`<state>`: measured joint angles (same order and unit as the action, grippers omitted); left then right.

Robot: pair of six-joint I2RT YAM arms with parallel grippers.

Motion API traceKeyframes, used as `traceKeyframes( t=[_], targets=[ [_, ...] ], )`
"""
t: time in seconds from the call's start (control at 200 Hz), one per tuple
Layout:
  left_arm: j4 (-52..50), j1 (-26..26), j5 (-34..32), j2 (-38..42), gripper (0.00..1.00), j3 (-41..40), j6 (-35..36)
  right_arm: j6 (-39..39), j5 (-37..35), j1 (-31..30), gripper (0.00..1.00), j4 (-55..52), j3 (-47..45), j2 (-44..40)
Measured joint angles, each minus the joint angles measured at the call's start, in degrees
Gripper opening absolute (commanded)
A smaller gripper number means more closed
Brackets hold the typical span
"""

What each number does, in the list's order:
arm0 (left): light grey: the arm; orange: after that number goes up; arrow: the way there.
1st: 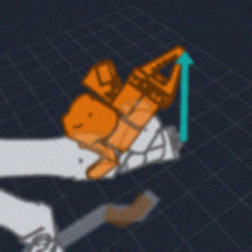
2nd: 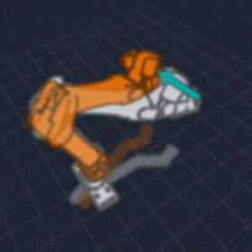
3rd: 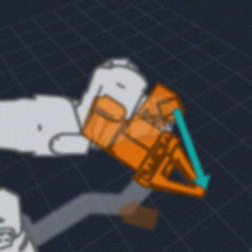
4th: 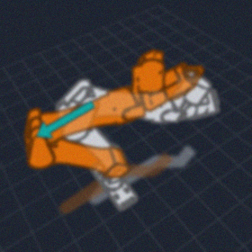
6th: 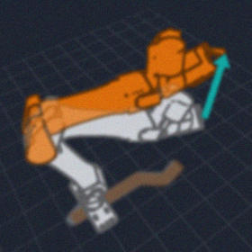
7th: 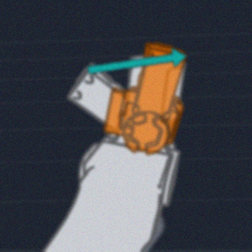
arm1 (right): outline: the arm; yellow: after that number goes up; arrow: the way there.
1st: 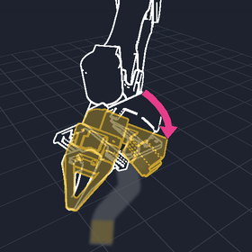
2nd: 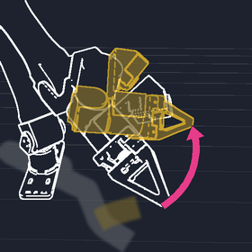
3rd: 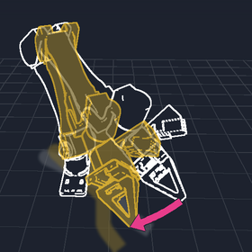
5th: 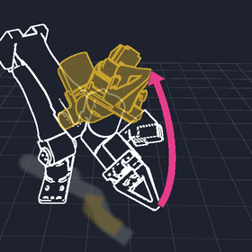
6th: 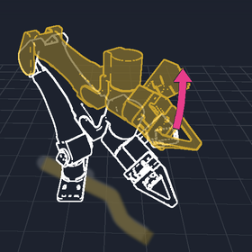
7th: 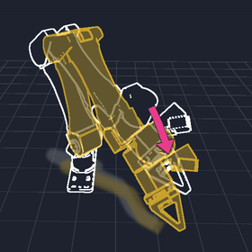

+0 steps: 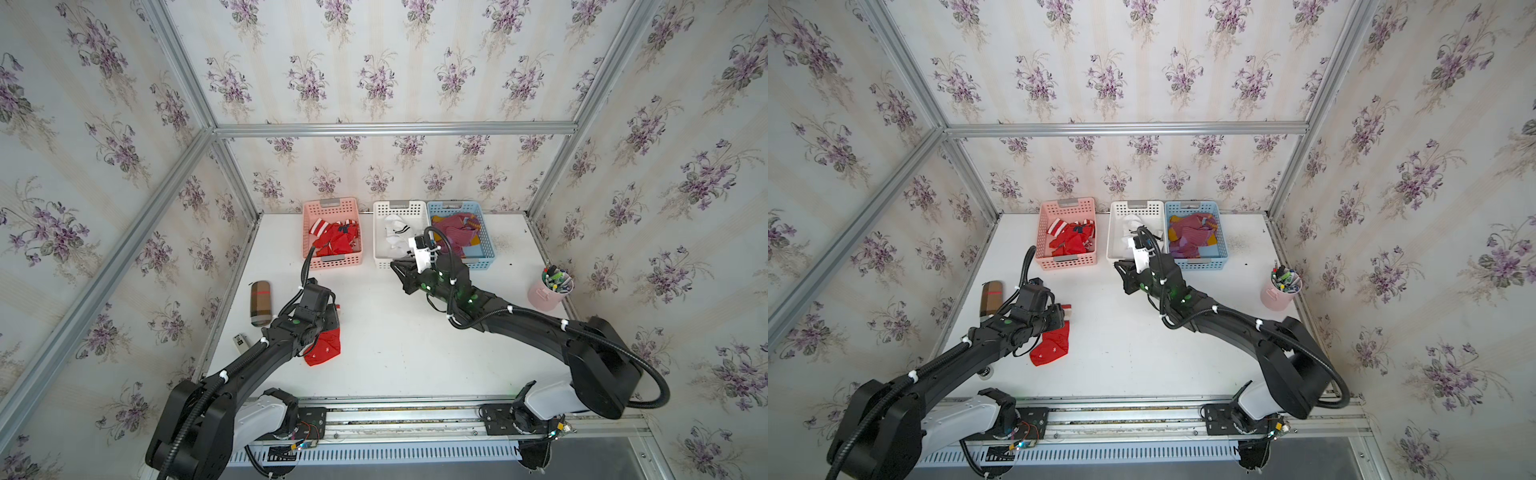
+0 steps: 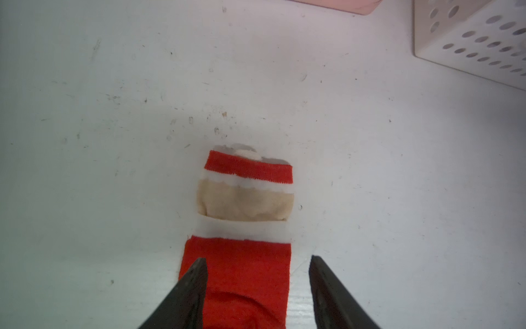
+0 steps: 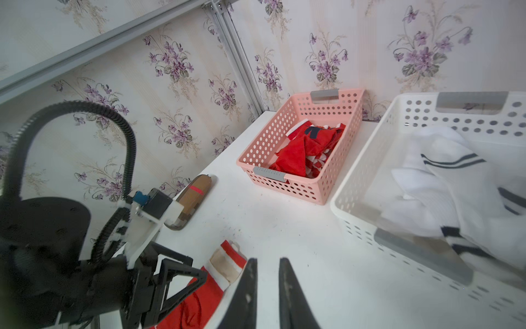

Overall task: Sort the socks into the basket by color
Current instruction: Pick up the sock at the center of the board.

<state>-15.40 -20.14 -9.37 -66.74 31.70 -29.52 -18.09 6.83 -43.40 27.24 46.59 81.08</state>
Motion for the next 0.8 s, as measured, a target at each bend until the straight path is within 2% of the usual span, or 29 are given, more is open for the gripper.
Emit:
traceKeyframes(
  t=[0.16,0.35,0.39,0.405,0.47,0.804],
  targets=[
    [1.55,0.00,-0.17,-4.81,0.56,1.01,-0.15,-1.42,-2.23,-0.04,0.20,0.85,-8.83,-9.51],
    [1.60,-0.44,-1.09,-8.13,0.56,2.78,-0.26,-1.70,-5.51,-0.04,0.22,0.00,-13.99,-16.61],
    [1.53,-0.50,-1.27,-8.79,0.56,3.19,-0.39,-1.73,-6.14,-0.04,0.22,-0.52,-14.75,-17.59],
    [1.51,-0.50,-1.29,-9.03,0.52,3.34,-0.42,-1.77,-6.27,-0.04,0.22,-0.68,-14.99,-17.90],
    [1.22,-0.74,-1.57,-10.10,0.49,3.96,-0.63,-1.88,-7.39,-0.04,0.22,-1.60,-15.89,-19.32],
    [-0.55,-3.52,-3.13,-13.86,0.48,5.49,-2.54,-1.88,-9.35,-0.04,0.24,-3.34,-17.20,-22.21]
  ],
)
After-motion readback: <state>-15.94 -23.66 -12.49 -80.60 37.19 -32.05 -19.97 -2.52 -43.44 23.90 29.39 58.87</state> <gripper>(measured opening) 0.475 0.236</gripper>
